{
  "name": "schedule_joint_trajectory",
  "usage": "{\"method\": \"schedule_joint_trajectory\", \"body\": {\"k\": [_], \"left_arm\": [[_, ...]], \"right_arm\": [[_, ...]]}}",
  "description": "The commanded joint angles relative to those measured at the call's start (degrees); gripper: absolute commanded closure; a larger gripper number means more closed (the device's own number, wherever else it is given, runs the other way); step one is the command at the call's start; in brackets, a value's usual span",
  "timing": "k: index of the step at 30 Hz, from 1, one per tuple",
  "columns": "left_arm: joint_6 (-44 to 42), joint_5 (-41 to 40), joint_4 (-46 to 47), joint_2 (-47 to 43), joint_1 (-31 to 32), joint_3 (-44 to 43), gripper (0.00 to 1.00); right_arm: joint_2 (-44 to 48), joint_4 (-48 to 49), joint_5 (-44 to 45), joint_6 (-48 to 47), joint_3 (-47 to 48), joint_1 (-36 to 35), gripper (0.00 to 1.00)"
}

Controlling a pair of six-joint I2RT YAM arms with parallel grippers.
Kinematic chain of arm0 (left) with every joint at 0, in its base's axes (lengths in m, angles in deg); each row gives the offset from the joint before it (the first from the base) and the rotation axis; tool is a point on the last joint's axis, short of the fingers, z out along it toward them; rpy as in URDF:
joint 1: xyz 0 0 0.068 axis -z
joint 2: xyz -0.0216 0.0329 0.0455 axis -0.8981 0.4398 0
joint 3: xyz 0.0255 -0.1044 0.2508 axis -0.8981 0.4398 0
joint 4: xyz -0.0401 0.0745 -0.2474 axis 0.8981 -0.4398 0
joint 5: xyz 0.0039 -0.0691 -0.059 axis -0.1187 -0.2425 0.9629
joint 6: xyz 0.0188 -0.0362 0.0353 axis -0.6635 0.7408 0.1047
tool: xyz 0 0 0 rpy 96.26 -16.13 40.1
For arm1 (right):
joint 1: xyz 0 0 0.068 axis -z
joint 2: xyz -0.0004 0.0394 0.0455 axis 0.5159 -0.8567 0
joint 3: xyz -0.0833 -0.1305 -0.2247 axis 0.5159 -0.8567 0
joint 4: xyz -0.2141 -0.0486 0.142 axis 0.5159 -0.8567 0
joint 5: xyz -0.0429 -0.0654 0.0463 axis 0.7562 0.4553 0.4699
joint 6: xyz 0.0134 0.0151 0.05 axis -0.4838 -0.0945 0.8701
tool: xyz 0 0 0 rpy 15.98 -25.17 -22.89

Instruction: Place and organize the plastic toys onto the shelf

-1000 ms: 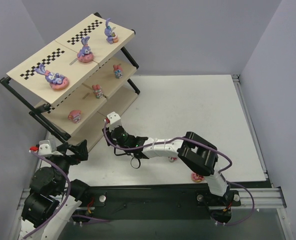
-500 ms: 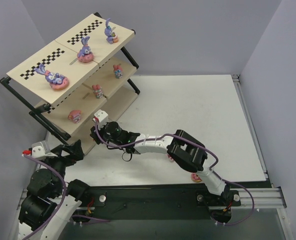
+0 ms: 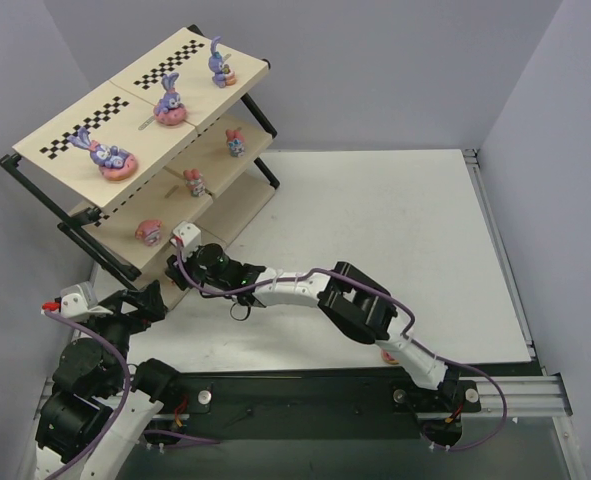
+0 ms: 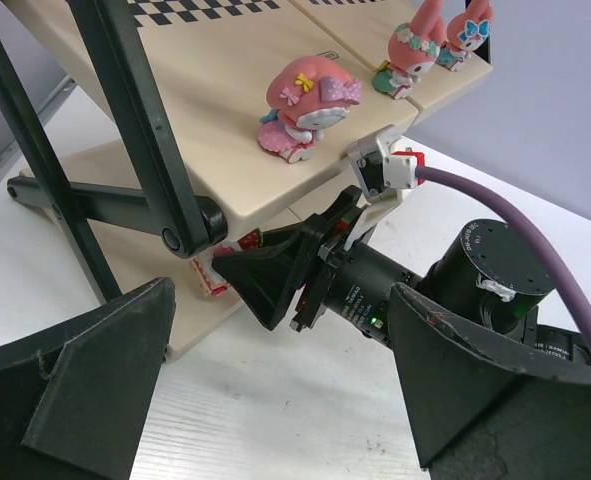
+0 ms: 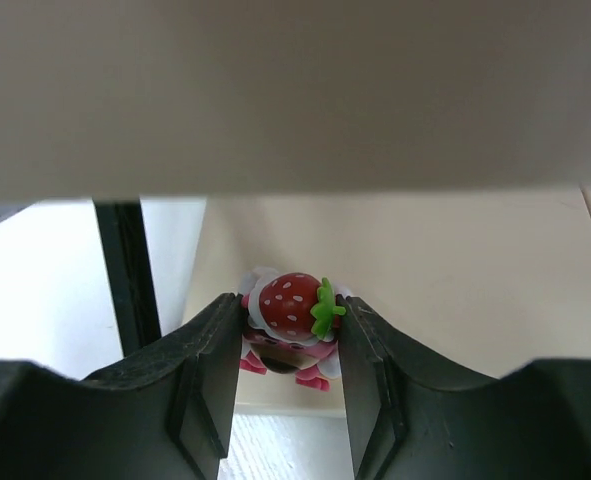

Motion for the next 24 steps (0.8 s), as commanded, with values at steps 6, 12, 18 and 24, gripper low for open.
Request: {"method": "schedule_joint_trajectory", "body": {"k": [6,12,18,24], "left_arm": [[-0.16,-0.77,0.09,-7.19,-0.51,-1.76,0.03],[-0.25,-0.69,0.26,-7.19,-0.51,-1.76,0.03],[-0.42,-0.6,0.26,-7.19,-0.51,-1.59,0.03],[-0.51,-0.51,0.35,-7.19,-0.42,-1.68,0.03]], "right_arm": [[-1.6,0.91,1.1,-1.88,4.14,-2.49,1.0],[-0.9,4.69,4.09,-3.19,0.71,-3.37,1.0],[-0.38,8.12,6.9,-3.99,-2.01,-4.07,1.0],[-0.46,9.97,7.25,-5.48,-3.43,-3.98,1.0]]}}
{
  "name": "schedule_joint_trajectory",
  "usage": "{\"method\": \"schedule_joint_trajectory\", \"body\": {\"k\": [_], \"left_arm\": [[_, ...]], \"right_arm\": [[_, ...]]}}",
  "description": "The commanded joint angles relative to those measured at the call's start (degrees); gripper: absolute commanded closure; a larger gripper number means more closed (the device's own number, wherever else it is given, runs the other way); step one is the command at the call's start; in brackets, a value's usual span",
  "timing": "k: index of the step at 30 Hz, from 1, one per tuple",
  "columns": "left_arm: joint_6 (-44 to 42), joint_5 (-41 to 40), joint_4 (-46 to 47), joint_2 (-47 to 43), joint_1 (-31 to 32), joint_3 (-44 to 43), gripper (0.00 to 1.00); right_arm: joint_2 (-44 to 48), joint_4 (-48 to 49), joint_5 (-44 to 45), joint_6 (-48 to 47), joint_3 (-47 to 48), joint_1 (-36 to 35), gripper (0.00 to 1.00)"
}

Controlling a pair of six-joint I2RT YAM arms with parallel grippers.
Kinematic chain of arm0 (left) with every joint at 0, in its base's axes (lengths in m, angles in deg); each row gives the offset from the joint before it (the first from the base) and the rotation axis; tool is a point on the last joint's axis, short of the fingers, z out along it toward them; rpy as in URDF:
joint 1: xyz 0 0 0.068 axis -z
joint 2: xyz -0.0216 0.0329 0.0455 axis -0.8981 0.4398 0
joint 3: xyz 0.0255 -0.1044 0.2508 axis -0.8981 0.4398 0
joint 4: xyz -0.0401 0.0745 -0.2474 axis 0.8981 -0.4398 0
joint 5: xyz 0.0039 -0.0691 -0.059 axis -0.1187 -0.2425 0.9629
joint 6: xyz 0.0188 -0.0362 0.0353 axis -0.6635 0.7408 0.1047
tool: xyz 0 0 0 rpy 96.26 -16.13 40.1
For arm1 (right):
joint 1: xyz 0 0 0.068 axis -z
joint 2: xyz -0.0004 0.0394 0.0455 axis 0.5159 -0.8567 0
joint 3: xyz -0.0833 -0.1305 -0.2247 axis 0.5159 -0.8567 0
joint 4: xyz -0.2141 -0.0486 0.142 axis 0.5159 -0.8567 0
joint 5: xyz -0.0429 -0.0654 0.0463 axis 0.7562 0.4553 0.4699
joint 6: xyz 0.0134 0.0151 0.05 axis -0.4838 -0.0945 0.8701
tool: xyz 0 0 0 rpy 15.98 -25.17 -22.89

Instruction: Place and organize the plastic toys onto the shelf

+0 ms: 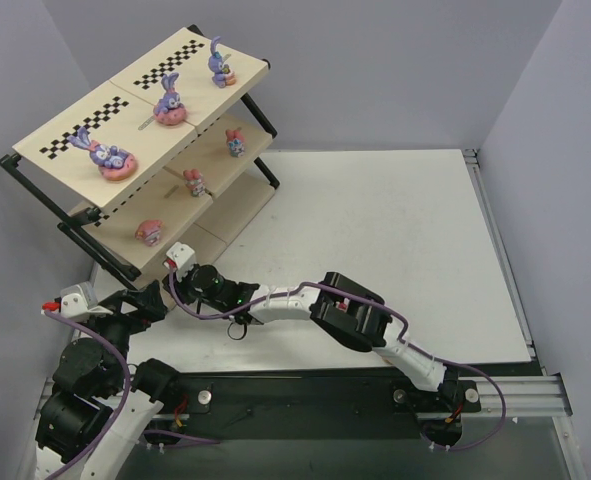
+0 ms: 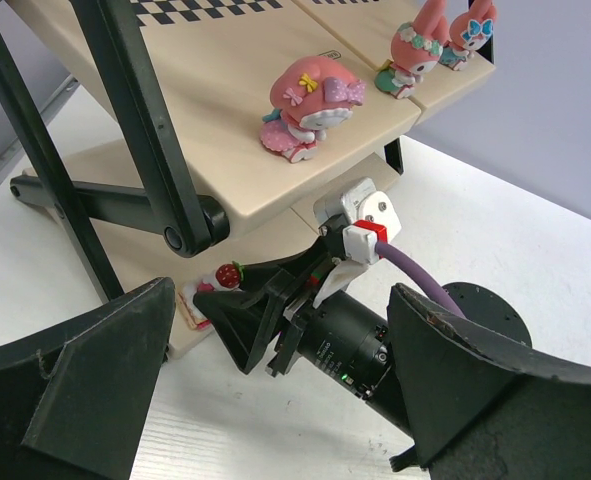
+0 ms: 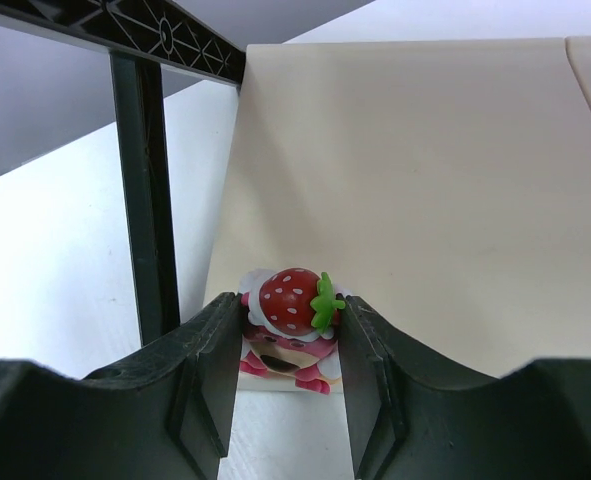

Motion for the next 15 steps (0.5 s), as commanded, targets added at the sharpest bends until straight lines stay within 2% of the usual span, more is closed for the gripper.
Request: {"method": "schedule_joint_trajectory", "body": {"k": [1,5,9,15], "left_arm": [[-0.51,-0.32,0.53,-7.19,-0.35,-1.59,0.03],[-0.6,-0.23,0.44,-7.19,-0.35,-1.67,0.03],[-0.6,-0.31,0.44,-7.11,-0.35,-1.59,0.03],[-0.6,-0.23,0.44,-7.19,-0.35,-1.76,0.03]], "right_arm": [[0.39,5.42,1.09,-1.9,-0.28,-0.03,1.0],[-0.49,5.6,0.12,-3.65,0.42,-0.03,0.98],[-1.19,6.56,-1.11,-6.55,0.34,0.06,0.8],[-1.11,6.83,-2.78,-8.93,-0.01,0.59,0.71]]}}
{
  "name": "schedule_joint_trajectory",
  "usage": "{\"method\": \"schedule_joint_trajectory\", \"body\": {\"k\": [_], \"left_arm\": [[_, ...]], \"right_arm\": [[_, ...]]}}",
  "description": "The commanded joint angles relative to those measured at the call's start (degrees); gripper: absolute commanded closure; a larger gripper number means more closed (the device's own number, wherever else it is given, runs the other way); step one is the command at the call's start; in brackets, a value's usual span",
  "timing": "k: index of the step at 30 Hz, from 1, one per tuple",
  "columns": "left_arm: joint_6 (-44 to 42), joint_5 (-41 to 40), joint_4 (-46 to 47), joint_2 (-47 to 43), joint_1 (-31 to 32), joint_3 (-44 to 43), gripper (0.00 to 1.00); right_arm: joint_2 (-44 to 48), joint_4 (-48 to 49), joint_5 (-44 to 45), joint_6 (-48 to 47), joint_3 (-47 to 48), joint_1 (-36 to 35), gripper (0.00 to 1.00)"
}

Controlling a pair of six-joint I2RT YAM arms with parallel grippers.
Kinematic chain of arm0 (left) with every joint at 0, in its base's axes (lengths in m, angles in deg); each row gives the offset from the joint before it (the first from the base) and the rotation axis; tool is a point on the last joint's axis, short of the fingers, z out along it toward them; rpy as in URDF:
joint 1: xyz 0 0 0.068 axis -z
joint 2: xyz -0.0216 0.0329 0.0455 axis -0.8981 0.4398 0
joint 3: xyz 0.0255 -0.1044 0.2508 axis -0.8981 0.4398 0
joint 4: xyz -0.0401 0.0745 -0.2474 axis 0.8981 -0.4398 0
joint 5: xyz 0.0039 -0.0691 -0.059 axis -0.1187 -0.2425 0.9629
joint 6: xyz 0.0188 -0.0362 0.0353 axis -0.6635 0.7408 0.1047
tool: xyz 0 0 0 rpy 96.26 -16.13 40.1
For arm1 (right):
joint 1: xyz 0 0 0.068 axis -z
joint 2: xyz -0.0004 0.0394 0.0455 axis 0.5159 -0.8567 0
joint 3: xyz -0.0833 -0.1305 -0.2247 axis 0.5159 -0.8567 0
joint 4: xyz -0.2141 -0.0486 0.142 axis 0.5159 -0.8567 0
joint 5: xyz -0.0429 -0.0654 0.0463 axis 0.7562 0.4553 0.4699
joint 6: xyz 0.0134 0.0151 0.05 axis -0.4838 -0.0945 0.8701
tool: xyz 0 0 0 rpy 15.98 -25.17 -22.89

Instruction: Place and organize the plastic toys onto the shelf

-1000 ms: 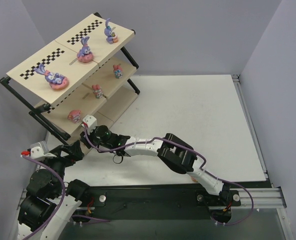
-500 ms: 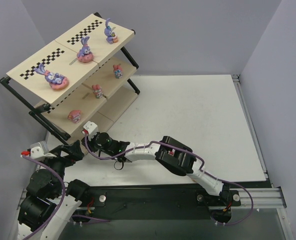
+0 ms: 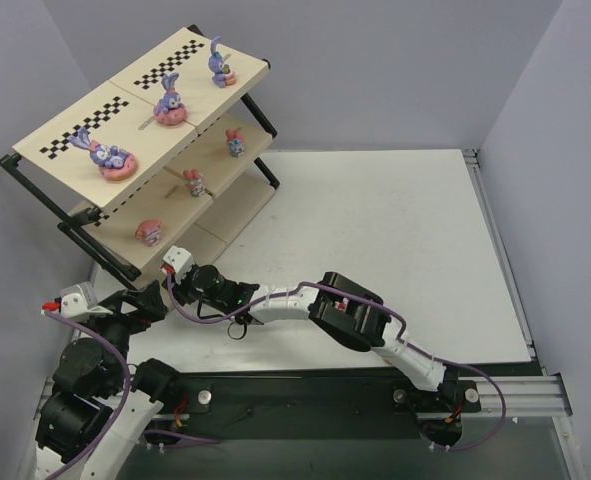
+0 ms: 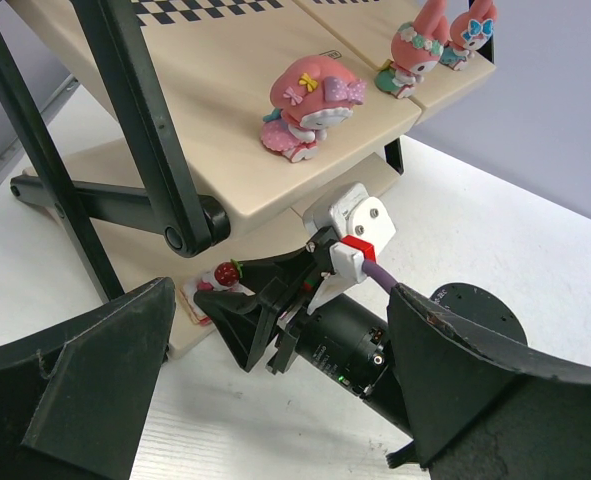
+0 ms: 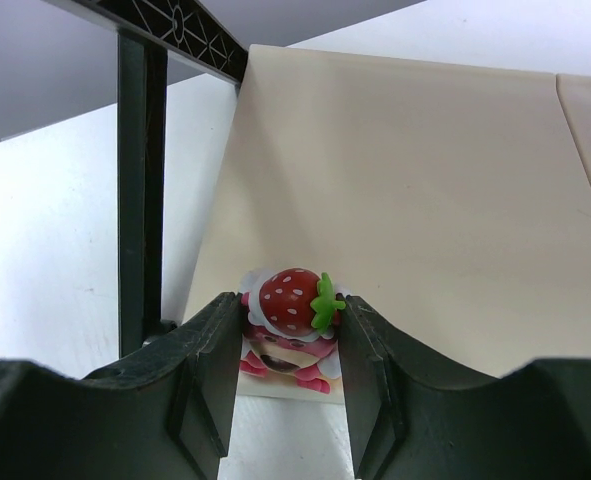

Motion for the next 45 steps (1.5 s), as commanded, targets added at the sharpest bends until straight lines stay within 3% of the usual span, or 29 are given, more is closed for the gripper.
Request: {"method": "schedule_joint_trajectory", "body": {"k": [1,8,19,23,34,39,41,44,45], "left_arm": [[-0.57,-0.31,0.46,-7.19,-0.35,-1.76,0.03],[-0.66,-0.31,0.37,-7.19,-0.35,-1.76,0.03],[-0.57,-0.58,0.2,-7.19,-0.35,-1.68,0.03],[-0.57,-0.49,0.29,-7.19,-0.44,-1.59,0.03],[-0.49,0.56,0.81,-7.11,-2.2,-0.89,0.03],[-1.36,2.49,1.86,-7.11,-2.73,-0.18,0.03],[-1.8,3.2,2.13,-7.11,-2.81,0.17,0.03],[-2.15,4.08,2.74,-7.11,-2.9,0.43,0.03],[-2.33,4.34,2.92,-7.11,-2.9,0.52,0.03]], "right_arm": [[-0.3,5.06,-1.75,-2.74,0.01,0.5,0.7],[0.41,5.32,-0.79,-1.52,0.62,0.76,0.43],[3.39,7.6,1.32,-1.07,-2.27,0.24,0.16],[6.72,8.41,1.85,-0.64,-4.91,-0.38,0.02],[17.79,9.1,8.69,-0.63,-16.14,-4.06,0.0],[25.18,1.83,28.36,3.29,-23.36,-7.76,0.0],[29.22,-7.12,36.26,7.78,-25.38,-9.16,0.03],[33.79,-26.08,51.12,21.91,-25.4,-10.13,0.06],[34.59,-32.93,57.51,35.44,-25.05,-10.22,0.06]]}}
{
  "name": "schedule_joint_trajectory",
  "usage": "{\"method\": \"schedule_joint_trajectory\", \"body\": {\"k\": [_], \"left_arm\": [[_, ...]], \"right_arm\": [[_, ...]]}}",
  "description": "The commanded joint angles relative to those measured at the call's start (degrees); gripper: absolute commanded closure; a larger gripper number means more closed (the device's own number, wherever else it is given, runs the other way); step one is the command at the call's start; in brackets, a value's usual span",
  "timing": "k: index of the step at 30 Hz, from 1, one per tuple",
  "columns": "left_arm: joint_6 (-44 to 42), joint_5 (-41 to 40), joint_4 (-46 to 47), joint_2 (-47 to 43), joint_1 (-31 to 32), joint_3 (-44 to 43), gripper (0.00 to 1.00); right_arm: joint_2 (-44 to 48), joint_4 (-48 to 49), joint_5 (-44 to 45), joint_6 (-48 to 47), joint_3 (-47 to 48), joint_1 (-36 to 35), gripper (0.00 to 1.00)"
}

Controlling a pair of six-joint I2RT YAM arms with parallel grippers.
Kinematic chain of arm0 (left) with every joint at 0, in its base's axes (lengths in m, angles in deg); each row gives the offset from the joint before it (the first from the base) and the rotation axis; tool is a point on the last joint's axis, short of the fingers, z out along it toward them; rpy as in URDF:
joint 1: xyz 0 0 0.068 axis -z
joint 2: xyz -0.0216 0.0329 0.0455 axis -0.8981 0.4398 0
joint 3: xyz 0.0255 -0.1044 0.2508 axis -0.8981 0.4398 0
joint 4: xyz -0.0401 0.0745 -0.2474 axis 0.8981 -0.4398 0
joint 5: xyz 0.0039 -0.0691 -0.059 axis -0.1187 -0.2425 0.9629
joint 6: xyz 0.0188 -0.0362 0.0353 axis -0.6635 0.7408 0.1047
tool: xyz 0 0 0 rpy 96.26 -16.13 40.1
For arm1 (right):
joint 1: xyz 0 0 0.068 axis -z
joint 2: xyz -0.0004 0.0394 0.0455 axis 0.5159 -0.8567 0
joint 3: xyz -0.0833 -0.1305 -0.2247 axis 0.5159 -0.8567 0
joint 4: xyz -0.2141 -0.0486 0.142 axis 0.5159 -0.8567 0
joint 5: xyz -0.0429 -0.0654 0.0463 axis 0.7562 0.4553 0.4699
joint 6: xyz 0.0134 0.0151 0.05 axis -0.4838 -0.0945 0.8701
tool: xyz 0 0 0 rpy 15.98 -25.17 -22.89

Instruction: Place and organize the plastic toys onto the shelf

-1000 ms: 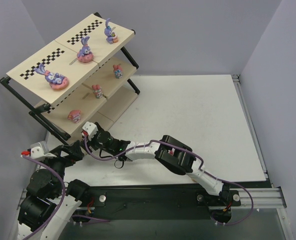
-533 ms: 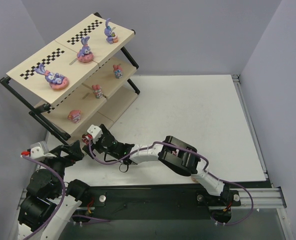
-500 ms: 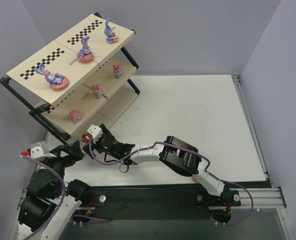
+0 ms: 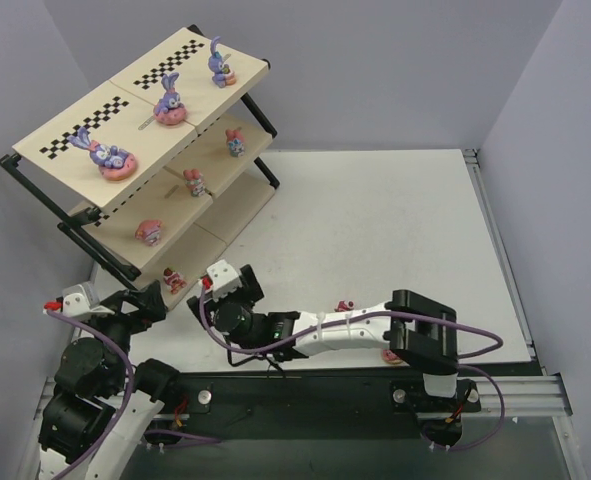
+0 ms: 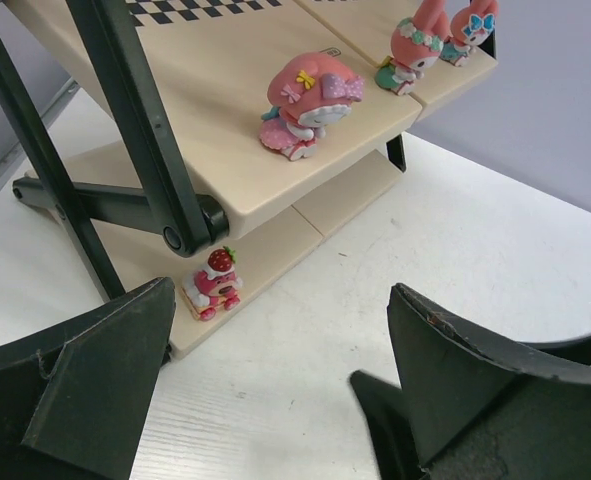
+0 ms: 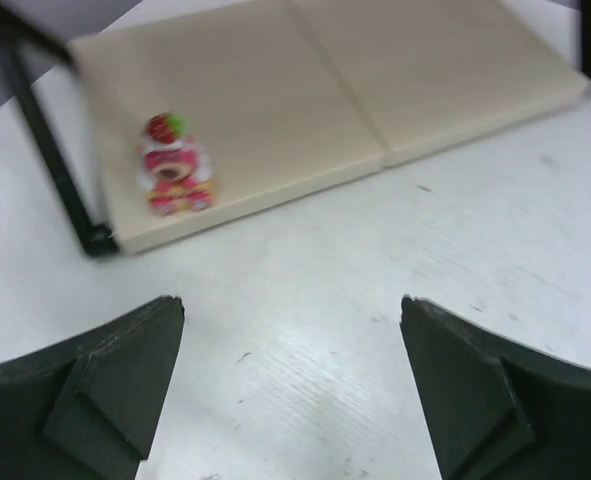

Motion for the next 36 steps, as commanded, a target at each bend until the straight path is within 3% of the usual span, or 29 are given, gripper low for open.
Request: {"method": "schedule_joint_trajectory", "body": {"k": [1,3,4,6,7,11,21,36], "left_arm": [[-1.72,2.48,2.64,-7.02,-0.45,0.39,0.03],[-1.81,2.84,2.99,-6.76,-0.54,0.57,0.03],[-1.9,3.01,2.99,-6.67,-0.54,0.57,0.03],[-1.99,3.19,3.16,-6.23,-0.54,0.65,0.03],[-2.16,3.63,3.08,-6.14,-0.54,0.65,0.03],[-2.34,4.15,3.25,-5.61,-0.54,0.74,0.03],[-2.69,4.95,3.6,-5.0,-0.54,0.92,0.03],[-2.78,4.86,3.69,-5.52,-0.54,0.92,0.02]], "right_arm": [[8.51,-38.06,27.1,33.49,0.66,-0.19,0.06],[9.84,-53.25,31.13,50.16,1.8,0.16,0.08],[10.81,-64.9,31.59,63.13,1.72,0.34,0.09],[10.82,-74.29,31.6,74.81,1.72,1.04,0.09],[10.12,-84.43,30.38,86.96,1.89,1.48,0.09],[6.43,-102.17,27.21,107.36,1.28,2.45,0.09],[7.92,-102.99,25.45,108.36,-4.25,4.03,0.09],[8.89,-88.15,21.4,103.78,-13.48,5.7,0.14]]}}
